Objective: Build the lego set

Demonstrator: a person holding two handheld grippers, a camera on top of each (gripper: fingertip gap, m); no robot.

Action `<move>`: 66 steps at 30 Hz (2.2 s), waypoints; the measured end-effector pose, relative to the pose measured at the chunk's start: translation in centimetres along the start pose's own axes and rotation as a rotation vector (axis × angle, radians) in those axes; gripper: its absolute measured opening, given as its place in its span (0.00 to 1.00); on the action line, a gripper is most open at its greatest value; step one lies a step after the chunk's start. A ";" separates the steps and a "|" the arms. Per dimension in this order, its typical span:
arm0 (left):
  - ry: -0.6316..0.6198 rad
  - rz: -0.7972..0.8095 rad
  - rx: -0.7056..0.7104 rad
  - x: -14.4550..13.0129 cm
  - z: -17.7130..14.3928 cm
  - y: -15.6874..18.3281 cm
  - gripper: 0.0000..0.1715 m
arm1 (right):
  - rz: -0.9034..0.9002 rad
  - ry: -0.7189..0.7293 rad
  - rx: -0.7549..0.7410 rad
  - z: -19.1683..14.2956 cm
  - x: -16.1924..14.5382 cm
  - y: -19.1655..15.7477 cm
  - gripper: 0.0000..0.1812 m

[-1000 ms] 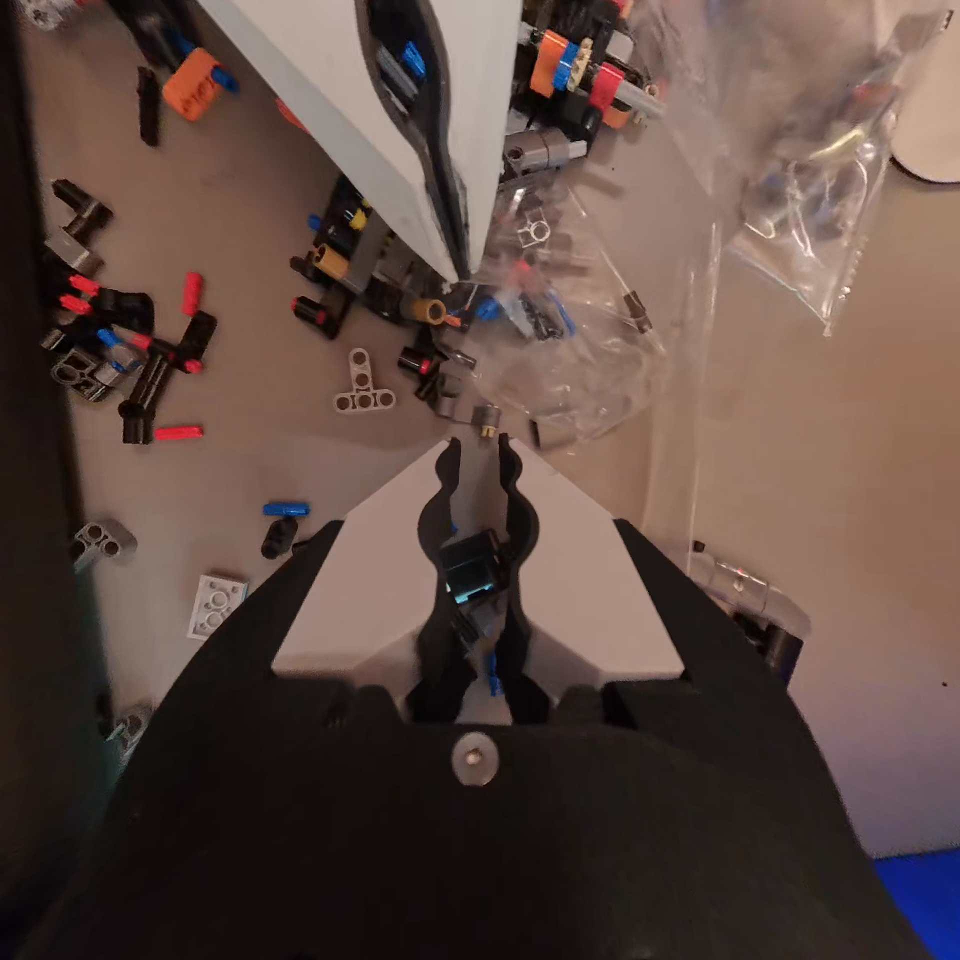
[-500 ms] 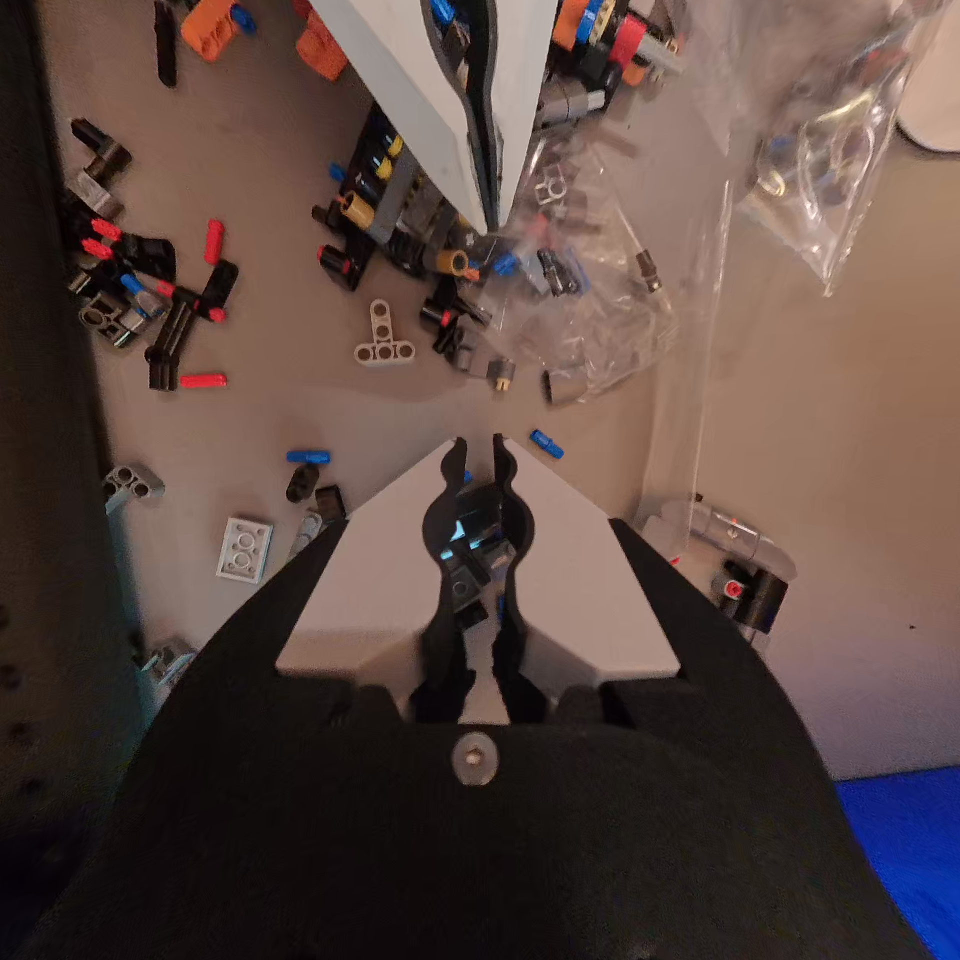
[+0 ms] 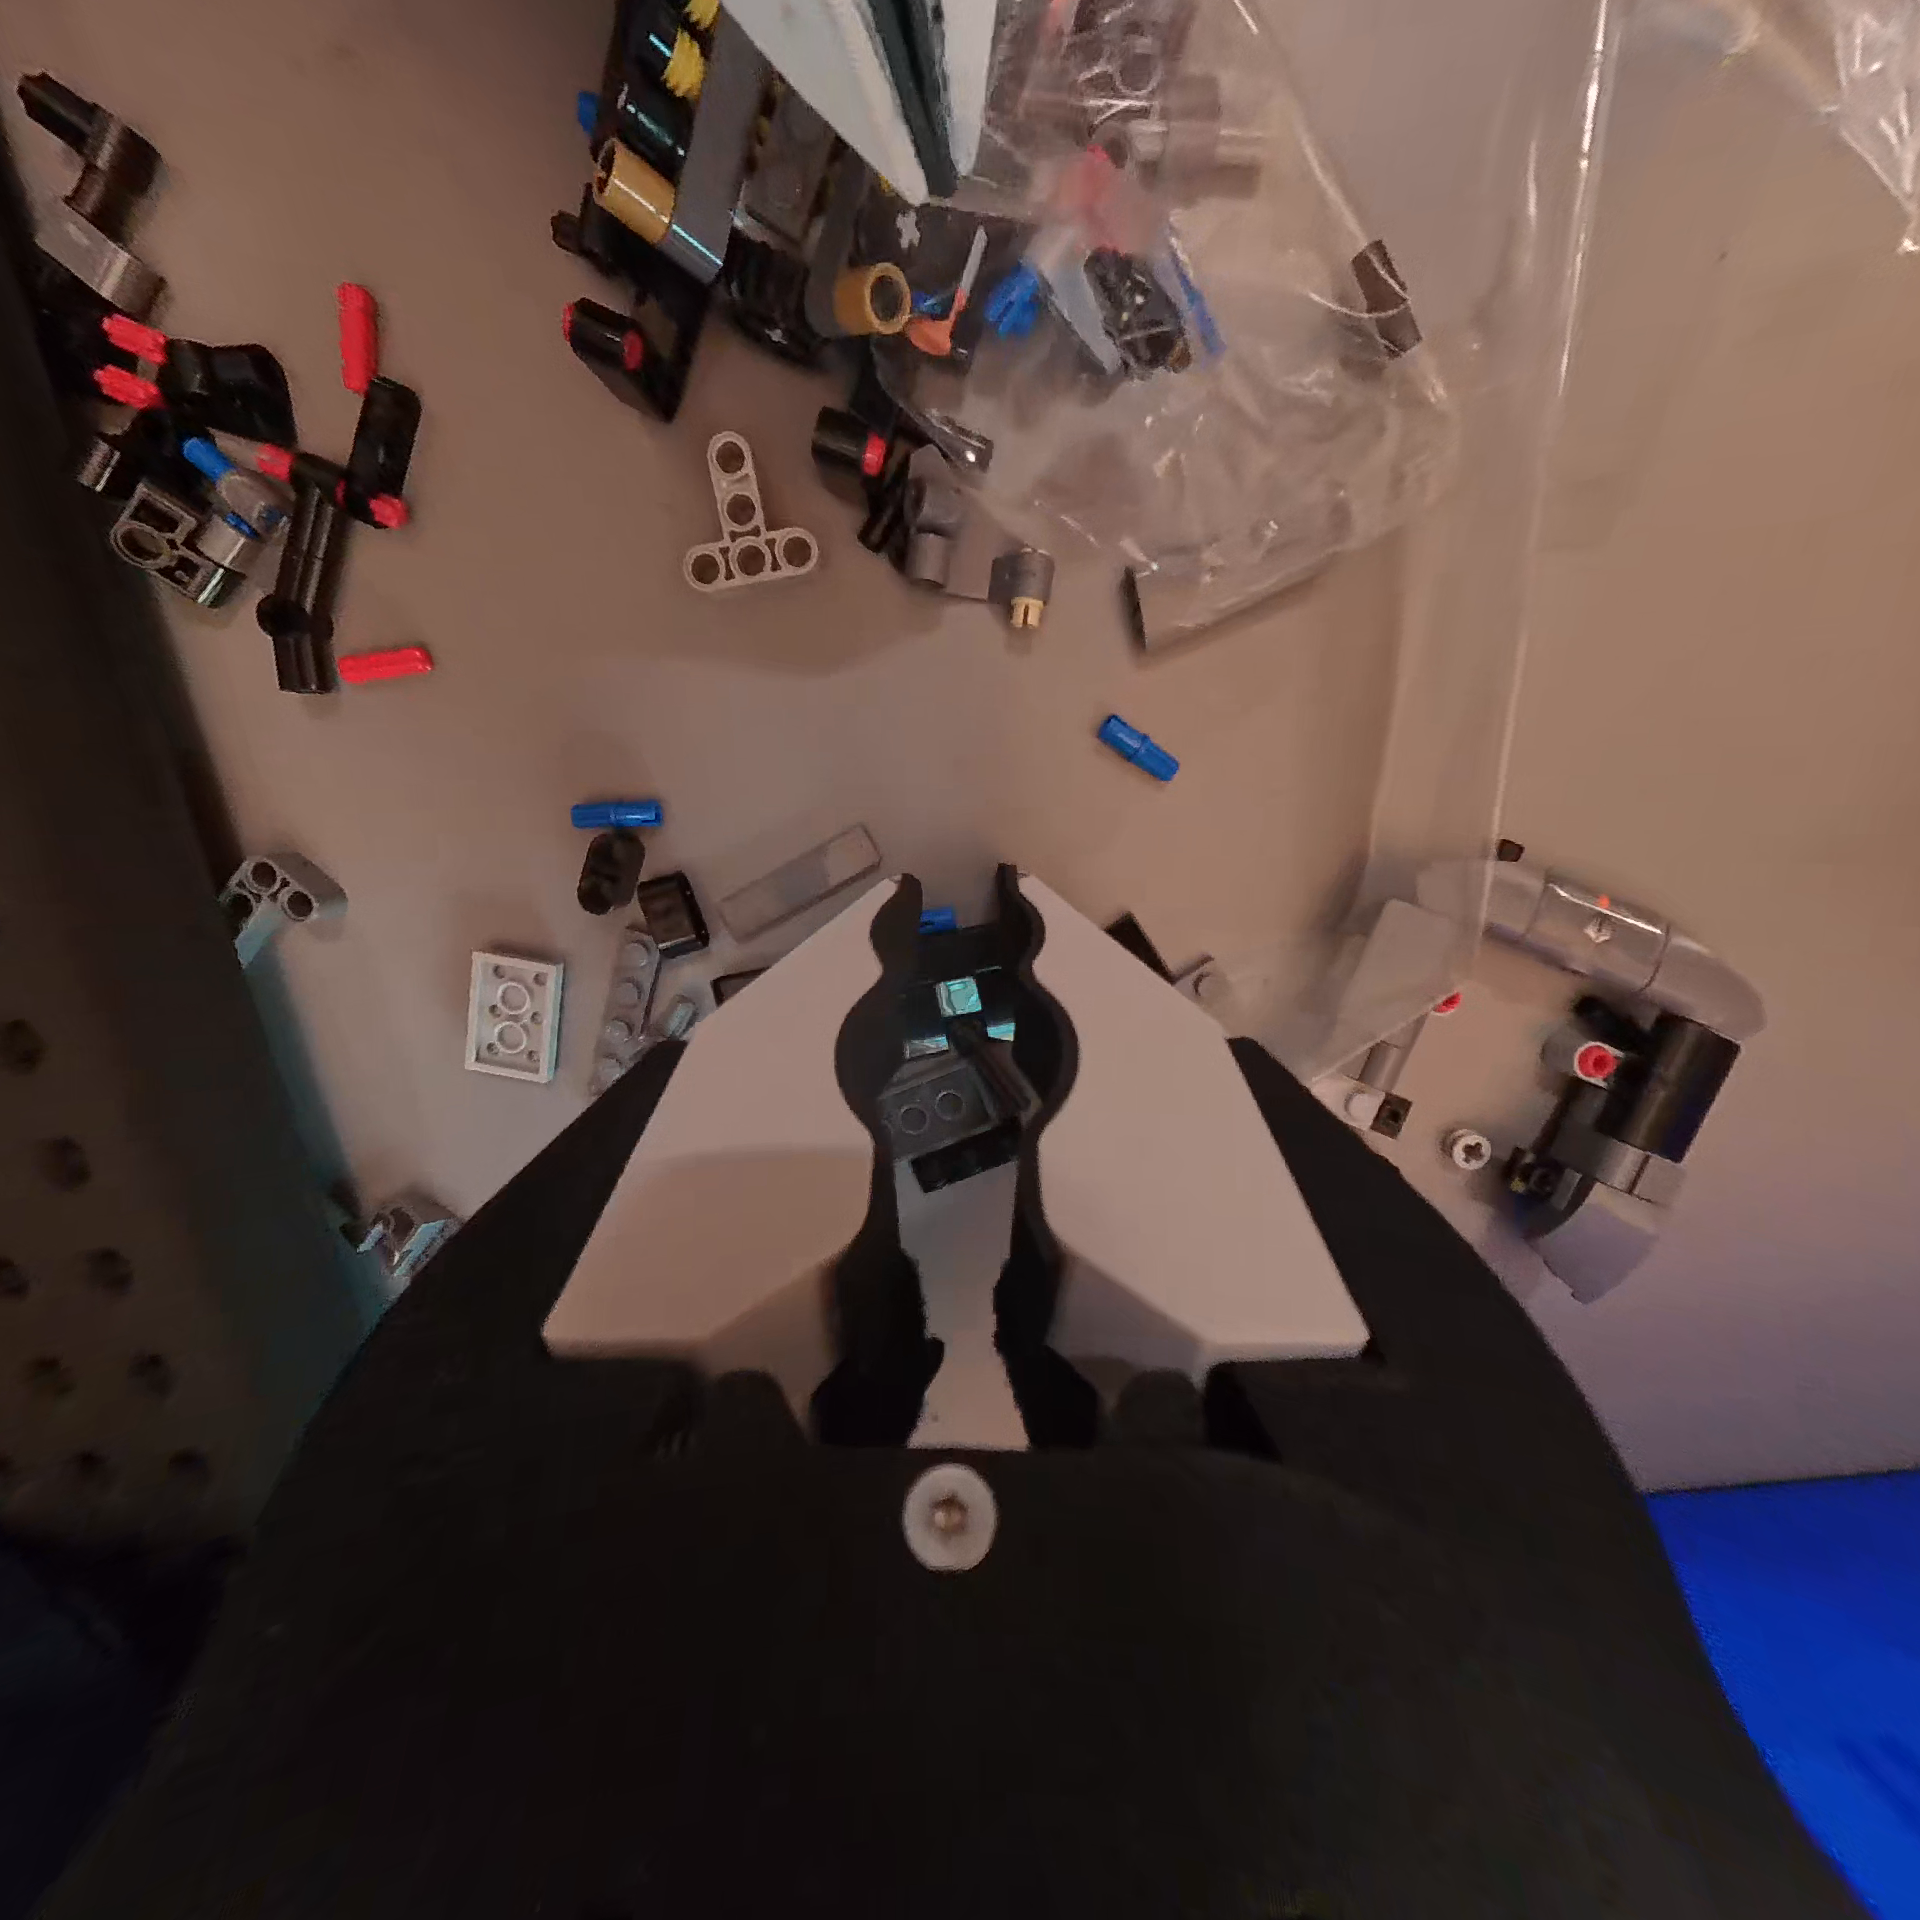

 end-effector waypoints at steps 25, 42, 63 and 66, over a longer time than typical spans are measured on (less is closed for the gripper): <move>0.004 0.001 0.004 0.1 -0.1 -0.1 0.00 | 0.075 0.112 -0.115 1.4 1.5 2.4 0.00; 0.009 0.010 -0.008 0.2 0.0 0.2 0.00 | -0.135 0.400 -0.036 -2.1 5.0 -0.6 0.00; 0.008 0.017 -0.009 0.2 -0.1 0.3 0.00 | -0.035 0.051 0.057 -0.7 0.0 -0.7 0.15; 0.005 0.017 -0.009 0.2 -0.1 0.2 0.00 | -0.033 0.011 0.066 -0.6 -0.5 -0.9 0.15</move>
Point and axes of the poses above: each gripper's, where its closed fingertips meet, z out along the fingers, x out of its top, y = z × x across the jaws, the point moved 7 cm from there along -z, back along the fingers, and after that the axes turned 13 degrees about y, right-handed, at the moved point
